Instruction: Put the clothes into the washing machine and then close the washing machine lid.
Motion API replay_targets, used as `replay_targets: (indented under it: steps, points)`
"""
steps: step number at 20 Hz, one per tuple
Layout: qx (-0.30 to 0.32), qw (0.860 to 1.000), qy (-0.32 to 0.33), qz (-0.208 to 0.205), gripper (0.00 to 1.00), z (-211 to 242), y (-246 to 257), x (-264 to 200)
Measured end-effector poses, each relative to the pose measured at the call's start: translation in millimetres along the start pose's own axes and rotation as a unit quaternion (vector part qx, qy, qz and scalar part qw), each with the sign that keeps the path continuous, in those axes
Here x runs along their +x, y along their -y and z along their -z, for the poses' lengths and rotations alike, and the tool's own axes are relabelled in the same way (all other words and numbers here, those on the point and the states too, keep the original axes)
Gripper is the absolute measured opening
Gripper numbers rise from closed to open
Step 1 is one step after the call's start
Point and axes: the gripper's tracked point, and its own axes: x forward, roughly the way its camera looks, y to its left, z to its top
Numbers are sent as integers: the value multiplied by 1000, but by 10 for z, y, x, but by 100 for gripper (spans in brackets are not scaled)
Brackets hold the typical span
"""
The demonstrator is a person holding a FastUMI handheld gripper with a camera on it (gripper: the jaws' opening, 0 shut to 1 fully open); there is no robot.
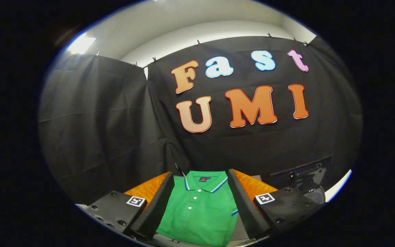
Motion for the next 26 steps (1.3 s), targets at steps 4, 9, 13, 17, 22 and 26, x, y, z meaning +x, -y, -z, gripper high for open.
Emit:
replay_targets:
  steps: [4, 9, 13, 17, 22, 26]
  points:
    - [-4, 999, -30, 39, 99, 261, -106, 290]
    - [-4, 994, -93, 60, 98, 783, -256, 616]
    - [0, 981, -170, 95, 99, 1239, -160, 785]
    - [4, 969, -221, 111, 99, 1523, -108, 833]
    - [-7, 966, -233, 110, 98, 1612, -101, 812]
    - [-16, 967, -229, 107, 94, 1636, -90, 787]
